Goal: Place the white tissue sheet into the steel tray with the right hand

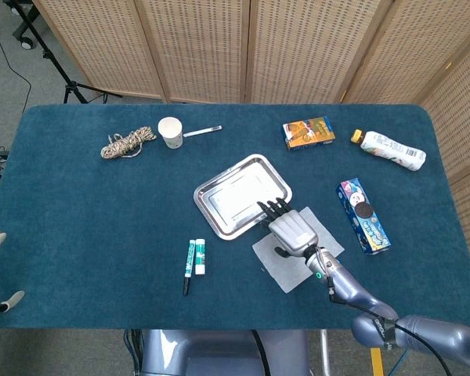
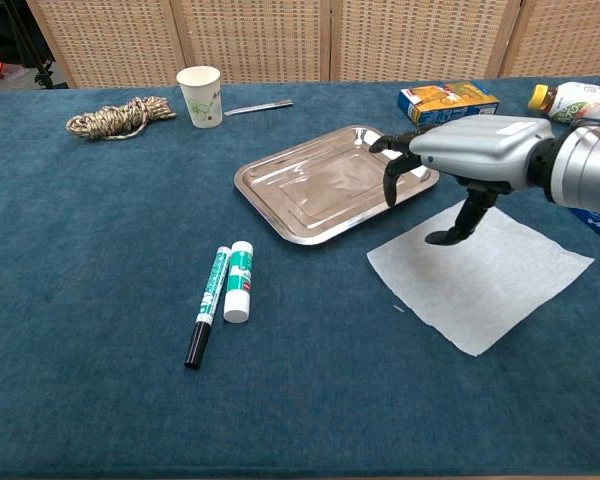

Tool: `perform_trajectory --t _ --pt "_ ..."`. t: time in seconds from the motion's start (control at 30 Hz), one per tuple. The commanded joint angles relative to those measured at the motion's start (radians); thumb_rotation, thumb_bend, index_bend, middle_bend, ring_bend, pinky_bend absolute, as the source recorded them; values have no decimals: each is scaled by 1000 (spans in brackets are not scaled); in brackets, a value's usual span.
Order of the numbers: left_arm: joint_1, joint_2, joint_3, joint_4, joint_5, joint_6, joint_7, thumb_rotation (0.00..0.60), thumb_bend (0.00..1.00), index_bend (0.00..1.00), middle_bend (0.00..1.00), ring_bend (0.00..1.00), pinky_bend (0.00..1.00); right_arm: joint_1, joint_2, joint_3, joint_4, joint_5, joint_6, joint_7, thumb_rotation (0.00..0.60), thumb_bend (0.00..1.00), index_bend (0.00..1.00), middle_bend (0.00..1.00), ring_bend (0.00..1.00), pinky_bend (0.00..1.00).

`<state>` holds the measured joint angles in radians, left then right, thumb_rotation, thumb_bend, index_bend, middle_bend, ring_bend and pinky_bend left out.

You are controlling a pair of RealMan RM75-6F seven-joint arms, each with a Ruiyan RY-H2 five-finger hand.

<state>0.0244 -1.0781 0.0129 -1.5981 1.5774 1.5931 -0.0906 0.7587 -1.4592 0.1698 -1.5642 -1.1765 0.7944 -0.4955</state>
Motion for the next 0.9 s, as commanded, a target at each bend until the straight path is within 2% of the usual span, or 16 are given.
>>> perform_trajectory --t 0.03,0.5,0.9 --pt "-2 -1 -1 -2 -2 -4 4 600 0 0 0 0 0 17 -20 -12 11 21 -3 -21 600 311 333 0 0 0" --pt "-6 -1 -3 -6 -10 -15 11 600 0 0 0 0 0 72 -105 -44 84 55 0 -73 600 311 333 0 0 0" --pt "-7 4 -4 -7 -13 -20 0 600 0 0 0 0 0 93 -126 -64 108 96 5 -102 600 337 380 0 0 0"
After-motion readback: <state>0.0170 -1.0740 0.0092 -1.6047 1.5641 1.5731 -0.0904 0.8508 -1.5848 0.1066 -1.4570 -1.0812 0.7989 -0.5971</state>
